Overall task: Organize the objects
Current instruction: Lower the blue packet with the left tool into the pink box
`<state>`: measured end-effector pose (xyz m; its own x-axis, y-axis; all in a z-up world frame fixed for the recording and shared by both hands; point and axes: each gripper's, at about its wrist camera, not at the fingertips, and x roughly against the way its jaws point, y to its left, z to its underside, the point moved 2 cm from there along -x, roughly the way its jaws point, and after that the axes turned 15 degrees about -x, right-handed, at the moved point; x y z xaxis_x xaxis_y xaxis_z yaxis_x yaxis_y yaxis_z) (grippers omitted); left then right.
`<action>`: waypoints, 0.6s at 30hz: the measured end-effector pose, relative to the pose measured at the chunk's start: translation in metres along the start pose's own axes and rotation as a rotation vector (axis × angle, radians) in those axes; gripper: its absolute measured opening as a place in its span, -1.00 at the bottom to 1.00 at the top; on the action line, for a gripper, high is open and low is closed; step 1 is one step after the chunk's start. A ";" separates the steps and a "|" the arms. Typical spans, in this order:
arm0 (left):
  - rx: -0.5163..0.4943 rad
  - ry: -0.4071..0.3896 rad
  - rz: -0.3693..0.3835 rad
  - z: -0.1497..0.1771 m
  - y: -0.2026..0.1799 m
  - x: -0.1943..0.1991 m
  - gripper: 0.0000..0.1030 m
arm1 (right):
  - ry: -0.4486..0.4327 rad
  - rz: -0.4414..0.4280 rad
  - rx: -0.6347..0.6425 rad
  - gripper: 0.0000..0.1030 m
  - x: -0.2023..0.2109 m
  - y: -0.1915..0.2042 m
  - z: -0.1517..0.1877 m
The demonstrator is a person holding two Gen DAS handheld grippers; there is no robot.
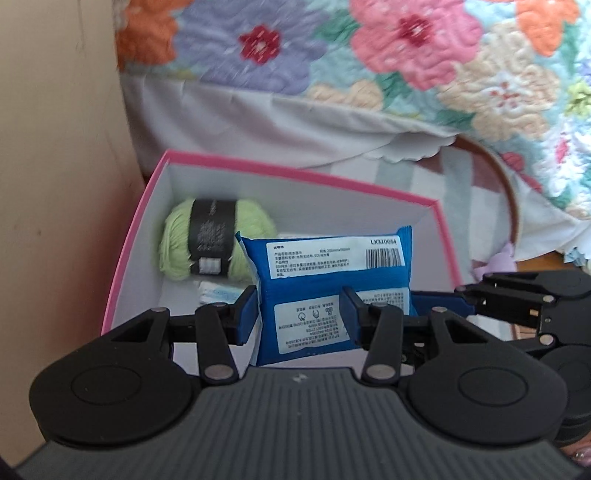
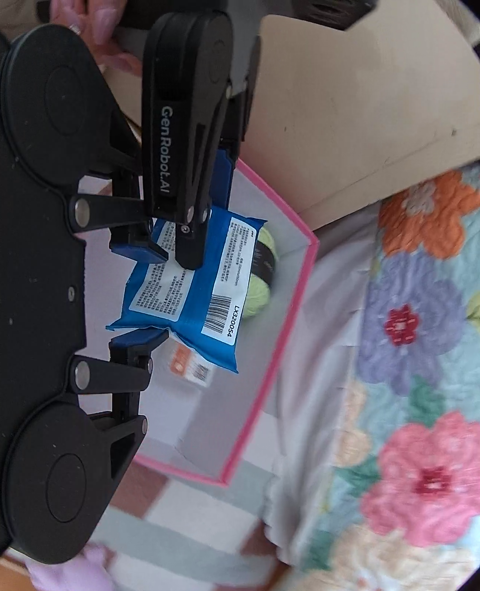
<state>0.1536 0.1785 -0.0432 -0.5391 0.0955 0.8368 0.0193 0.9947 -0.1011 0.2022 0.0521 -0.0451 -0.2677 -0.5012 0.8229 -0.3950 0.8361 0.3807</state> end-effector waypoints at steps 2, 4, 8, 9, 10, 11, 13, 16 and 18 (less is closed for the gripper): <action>-0.010 0.015 -0.014 0.006 0.002 -0.003 -0.13 | 0.027 -0.015 -0.028 -0.15 -0.011 -0.002 0.005; -0.036 0.024 -0.036 0.010 0.001 -0.007 -0.13 | 0.049 -0.028 -0.048 -0.16 -0.019 -0.002 0.010; -0.060 0.052 -0.072 0.017 0.000 -0.018 -0.14 | 0.075 -0.038 -0.082 -0.16 -0.034 -0.003 0.016; -0.059 0.059 -0.075 0.019 0.002 -0.020 -0.14 | 0.081 -0.038 -0.089 -0.17 -0.037 -0.004 0.018; -0.061 0.064 -0.079 0.020 0.002 -0.021 -0.13 | 0.087 -0.040 -0.096 -0.18 -0.042 -0.004 0.019; -0.068 0.069 -0.086 0.021 0.003 -0.024 -0.13 | 0.092 -0.043 -0.101 -0.18 -0.045 -0.004 0.020; -0.066 0.081 -0.094 0.023 0.007 -0.030 -0.13 | 0.098 -0.050 -0.116 -0.20 -0.051 -0.004 0.022; -0.065 0.092 -0.097 0.026 0.012 -0.036 -0.13 | 0.114 -0.064 -0.147 -0.21 -0.060 -0.006 0.024; -0.072 0.102 -0.106 0.028 0.014 -0.040 -0.13 | 0.129 -0.075 -0.169 -0.21 -0.067 -0.007 0.028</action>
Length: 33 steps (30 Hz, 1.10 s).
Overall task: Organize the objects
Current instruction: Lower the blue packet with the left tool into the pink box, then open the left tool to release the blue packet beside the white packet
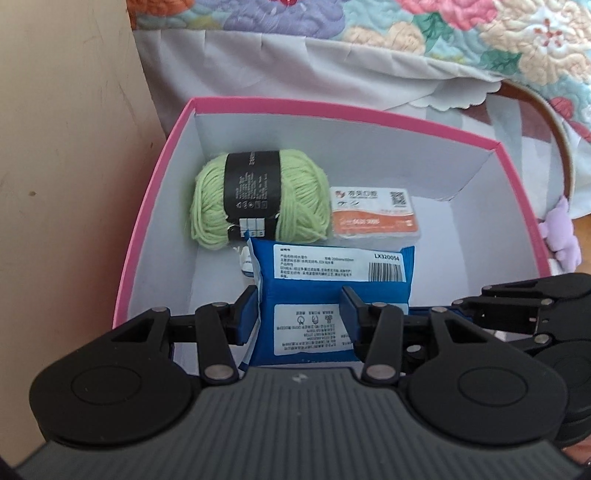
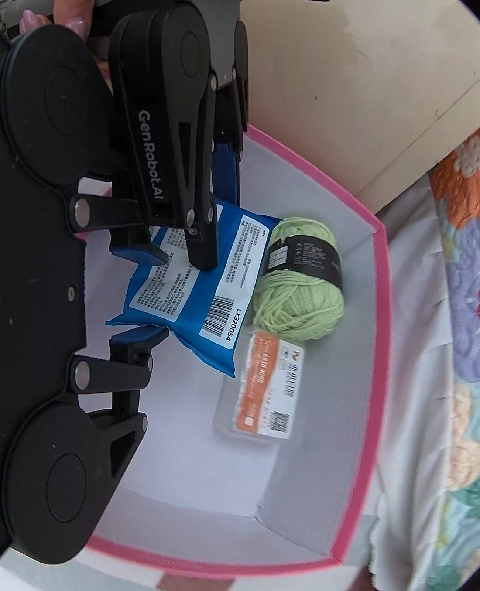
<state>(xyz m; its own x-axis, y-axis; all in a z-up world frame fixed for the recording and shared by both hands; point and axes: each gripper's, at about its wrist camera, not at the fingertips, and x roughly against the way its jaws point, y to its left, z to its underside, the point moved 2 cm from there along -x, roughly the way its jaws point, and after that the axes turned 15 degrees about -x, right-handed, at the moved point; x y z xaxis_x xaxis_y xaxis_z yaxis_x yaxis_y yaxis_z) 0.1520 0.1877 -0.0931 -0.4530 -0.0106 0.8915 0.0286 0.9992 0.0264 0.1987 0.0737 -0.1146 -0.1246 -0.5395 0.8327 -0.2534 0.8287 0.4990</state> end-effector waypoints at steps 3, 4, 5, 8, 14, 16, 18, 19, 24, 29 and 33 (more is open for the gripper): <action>-0.009 0.014 -0.003 0.002 0.001 -0.007 -0.13 | 0.010 0.004 -0.014 -0.22 -0.008 -0.001 -0.001; -0.006 0.018 0.002 0.002 0.001 -0.009 -0.12 | 0.007 0.014 -0.013 -0.22 -0.011 -0.001 -0.001; 0.000 0.021 0.007 0.003 0.002 -0.011 -0.12 | 0.002 0.023 -0.012 -0.22 -0.012 -0.001 -0.001; 0.010 0.029 0.018 0.005 0.004 -0.016 -0.11 | -0.008 0.047 -0.003 -0.22 -0.015 -0.001 -0.001; 0.017 0.054 -0.020 0.008 0.006 -0.024 -0.10 | 0.002 0.044 -0.033 -0.28 -0.021 -0.003 0.000; 0.024 0.050 -0.015 0.009 0.008 -0.025 -0.10 | -0.001 0.033 -0.045 -0.28 -0.021 -0.005 0.000; 0.026 0.044 -0.014 0.009 0.008 -0.024 -0.08 | -0.004 0.026 -0.046 -0.28 -0.021 -0.005 -0.001; 0.024 0.040 -0.015 0.009 0.007 -0.024 -0.08 | -0.006 0.023 -0.043 -0.28 -0.020 -0.005 -0.001; 0.019 0.011 -0.004 0.008 0.002 -0.017 -0.08 | -0.045 0.036 0.007 -0.27 -0.006 -0.003 0.000; 0.030 -0.007 -0.027 0.006 -0.001 -0.009 0.07 | -0.092 0.037 0.066 -0.27 0.020 0.002 0.002; 0.035 0.002 -0.055 0.007 -0.005 -0.003 0.16 | -0.119 0.028 0.100 -0.26 0.043 0.005 0.005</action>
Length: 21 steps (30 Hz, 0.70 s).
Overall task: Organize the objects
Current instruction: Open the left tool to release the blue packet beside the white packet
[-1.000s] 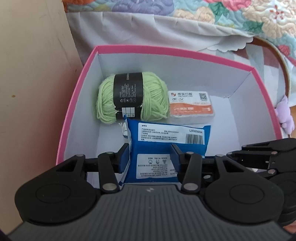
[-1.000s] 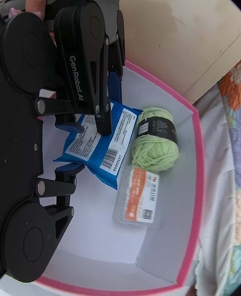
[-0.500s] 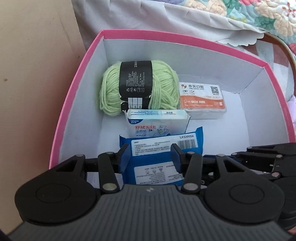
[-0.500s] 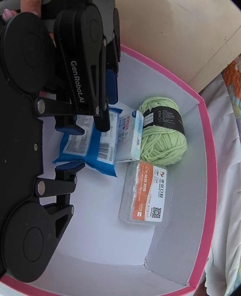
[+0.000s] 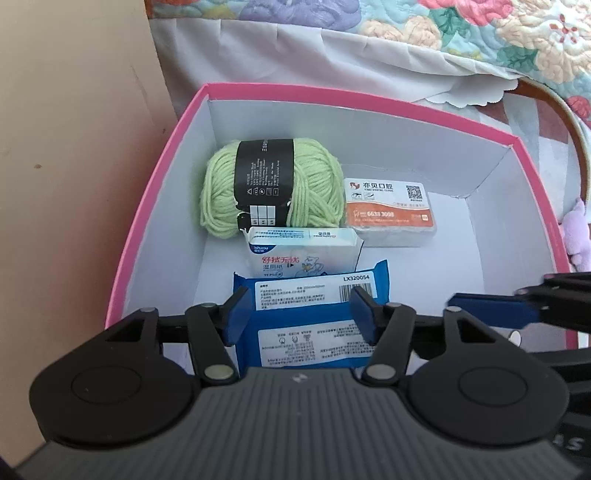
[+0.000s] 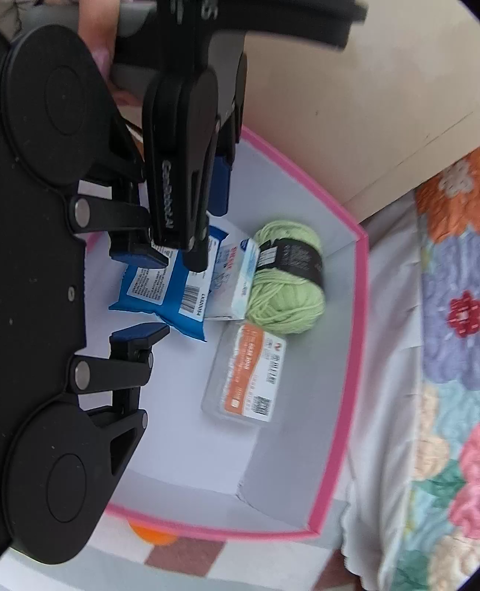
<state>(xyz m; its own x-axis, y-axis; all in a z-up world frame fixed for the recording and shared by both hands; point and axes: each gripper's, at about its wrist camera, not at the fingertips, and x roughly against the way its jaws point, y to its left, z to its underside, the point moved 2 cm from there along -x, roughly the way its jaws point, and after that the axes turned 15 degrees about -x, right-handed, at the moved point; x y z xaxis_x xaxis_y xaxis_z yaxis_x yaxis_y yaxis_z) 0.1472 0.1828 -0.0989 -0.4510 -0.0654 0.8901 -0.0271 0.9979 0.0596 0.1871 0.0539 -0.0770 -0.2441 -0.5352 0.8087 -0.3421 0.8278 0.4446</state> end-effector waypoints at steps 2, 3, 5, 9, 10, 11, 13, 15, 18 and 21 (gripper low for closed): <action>0.011 0.005 -0.021 -0.001 -0.003 0.003 0.17 | -0.013 0.004 0.017 -0.26 0.012 0.000 0.001; 0.015 0.013 -0.035 -0.003 -0.005 0.004 0.17 | -0.018 0.009 0.024 -0.26 0.017 -0.001 0.001; 0.023 0.018 -0.038 -0.005 -0.009 0.009 0.17 | -0.028 0.016 0.030 -0.25 0.023 0.000 0.002; 0.025 0.038 -0.062 -0.005 -0.015 0.025 0.20 | -0.046 0.039 0.058 -0.22 0.047 -0.004 0.006; 0.024 0.048 -0.071 -0.005 -0.016 0.030 0.20 | -0.045 0.044 0.061 -0.21 0.050 -0.005 0.006; 0.022 0.055 -0.073 -0.005 -0.017 0.035 0.20 | -0.042 0.049 0.064 -0.21 0.056 -0.006 0.007; 0.020 0.052 -0.068 -0.005 -0.021 0.047 0.20 | -0.041 0.066 0.074 -0.20 0.064 -0.007 0.009; 0.007 0.051 -0.065 -0.005 -0.027 0.061 0.21 | -0.036 0.075 0.085 -0.18 0.070 -0.008 0.010; -0.026 0.042 -0.068 -0.004 -0.040 0.081 0.43 | -0.035 0.078 0.094 -0.11 0.086 -0.010 0.015; -0.022 0.048 -0.045 -0.002 -0.051 0.098 0.43 | -0.047 0.081 0.105 -0.04 0.102 -0.011 0.022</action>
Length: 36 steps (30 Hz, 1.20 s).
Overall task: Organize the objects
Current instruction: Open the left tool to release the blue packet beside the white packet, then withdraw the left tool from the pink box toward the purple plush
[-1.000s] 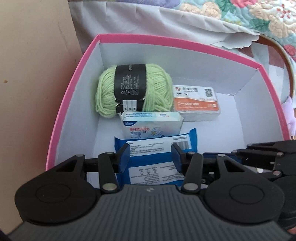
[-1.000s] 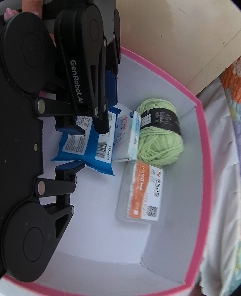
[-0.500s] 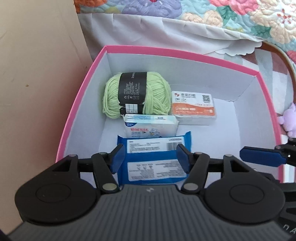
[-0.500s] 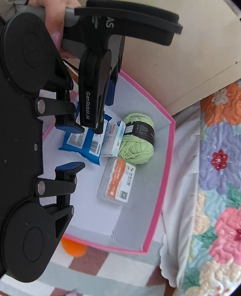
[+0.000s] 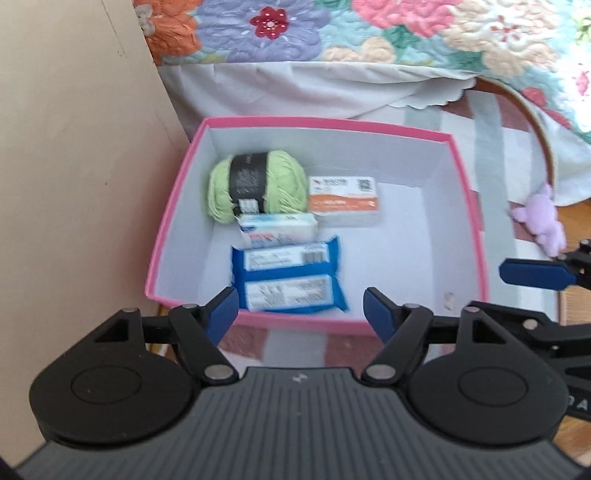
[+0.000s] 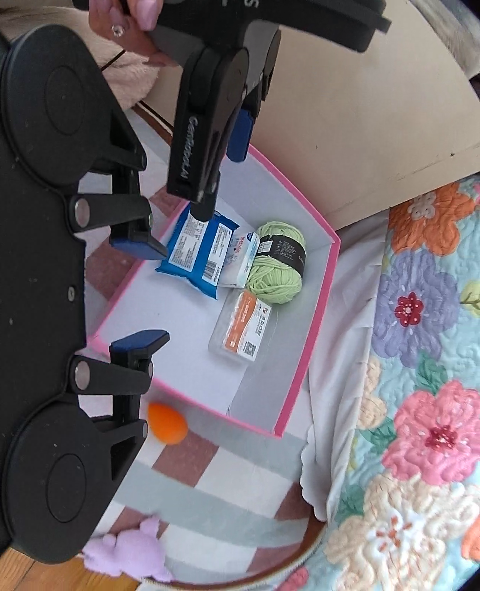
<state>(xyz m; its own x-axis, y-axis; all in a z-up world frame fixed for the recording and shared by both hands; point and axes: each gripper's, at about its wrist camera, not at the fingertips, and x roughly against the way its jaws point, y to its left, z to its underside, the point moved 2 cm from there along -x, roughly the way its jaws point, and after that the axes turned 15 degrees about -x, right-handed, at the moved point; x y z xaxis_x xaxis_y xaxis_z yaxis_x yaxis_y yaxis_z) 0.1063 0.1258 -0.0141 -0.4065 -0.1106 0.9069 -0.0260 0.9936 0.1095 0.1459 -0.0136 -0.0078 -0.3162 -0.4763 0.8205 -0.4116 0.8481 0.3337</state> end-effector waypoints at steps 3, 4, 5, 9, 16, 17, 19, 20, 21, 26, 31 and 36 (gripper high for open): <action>0.022 0.021 0.033 0.003 -0.008 0.013 0.43 | -0.005 -0.002 0.006 -0.01 0.015 -0.002 0.006; 0.023 0.020 0.030 0.005 -0.011 0.018 0.43 | -0.009 -0.003 0.010 0.02 0.020 -0.002 0.007; 0.022 0.017 0.019 0.007 -0.014 0.023 0.44 | -0.013 -0.005 0.014 0.04 0.025 -0.001 0.009; 0.021 0.023 0.001 0.013 -0.024 0.039 0.47 | -0.026 -0.004 0.033 0.15 0.043 0.000 0.016; 0.029 0.017 0.039 0.030 -0.038 0.061 0.47 | -0.044 0.000 0.069 0.26 0.072 0.002 0.025; 0.027 0.013 0.040 0.033 -0.040 0.066 0.47 | -0.043 -0.002 0.073 0.26 0.076 0.002 0.026; 0.026 0.007 0.041 0.037 -0.045 0.072 0.47 | -0.047 -0.003 0.082 0.33 0.083 0.002 0.030; 0.026 0.006 0.041 0.040 -0.047 0.076 0.47 | -0.049 -0.002 0.089 0.37 0.086 0.002 0.032; 0.027 0.006 0.042 0.042 -0.049 0.079 0.47 | -0.049 -0.001 0.097 0.41 0.088 0.002 0.034; 0.017 0.017 0.041 0.051 -0.061 0.087 0.47 | -0.027 -0.001 0.133 0.52 0.097 -0.002 0.043; 0.002 0.035 0.026 0.060 -0.069 0.091 0.47 | -0.013 -0.006 0.148 0.56 0.102 -0.008 0.050; 0.009 0.049 0.060 0.066 -0.082 0.085 0.47 | -0.007 -0.014 0.158 0.61 0.104 -0.012 0.058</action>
<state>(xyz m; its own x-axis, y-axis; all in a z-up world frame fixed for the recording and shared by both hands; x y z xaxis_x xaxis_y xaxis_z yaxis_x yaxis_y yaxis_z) 0.0132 0.0368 0.0271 -0.3620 -0.0519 0.9307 -0.0116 0.9986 0.0512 0.0685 -0.0873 0.0469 -0.3152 -0.4895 0.8130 -0.5451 0.7947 0.2672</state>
